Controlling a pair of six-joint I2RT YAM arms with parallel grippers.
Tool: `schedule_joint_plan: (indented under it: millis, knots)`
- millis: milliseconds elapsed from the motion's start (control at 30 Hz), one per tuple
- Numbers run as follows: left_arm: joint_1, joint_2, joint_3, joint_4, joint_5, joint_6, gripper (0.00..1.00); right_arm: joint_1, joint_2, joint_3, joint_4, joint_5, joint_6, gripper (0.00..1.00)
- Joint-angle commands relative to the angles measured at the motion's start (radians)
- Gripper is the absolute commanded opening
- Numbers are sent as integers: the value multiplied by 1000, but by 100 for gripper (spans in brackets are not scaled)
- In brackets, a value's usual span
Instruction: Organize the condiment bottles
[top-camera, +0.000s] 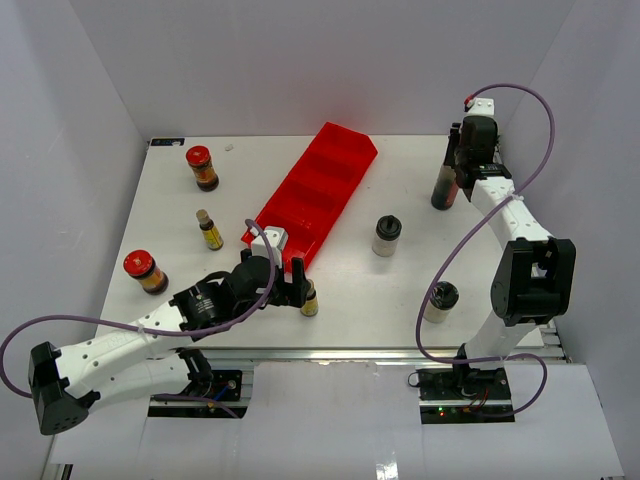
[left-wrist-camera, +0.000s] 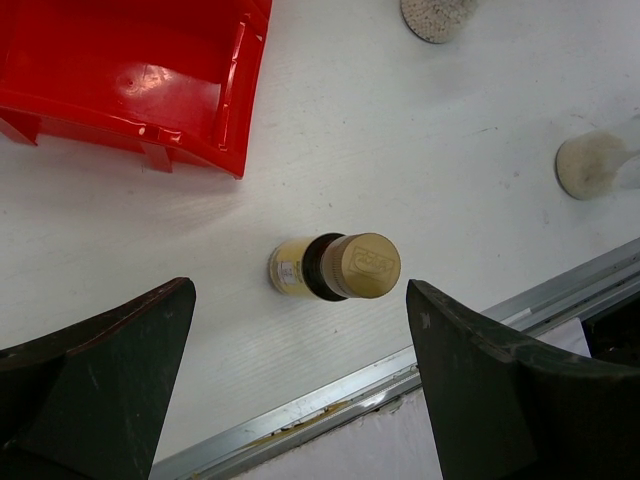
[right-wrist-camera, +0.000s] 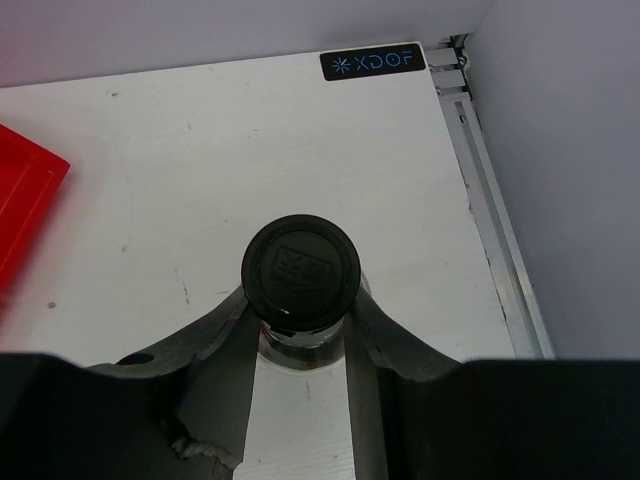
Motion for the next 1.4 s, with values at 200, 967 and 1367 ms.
schedule_joint_plan:
  millis: [200,967,1367]
  knots:
    - [1,-24,36,-6,-17,-8,98,-8,-29,71,102,-137,-80,8]
    - [2,-62,65,-57,-48,-8,98,170,146,486,271,-387,-44,8]
    - [1,-54,76,-78,-51,-4,98,258,404,736,435,-363,-69,8]
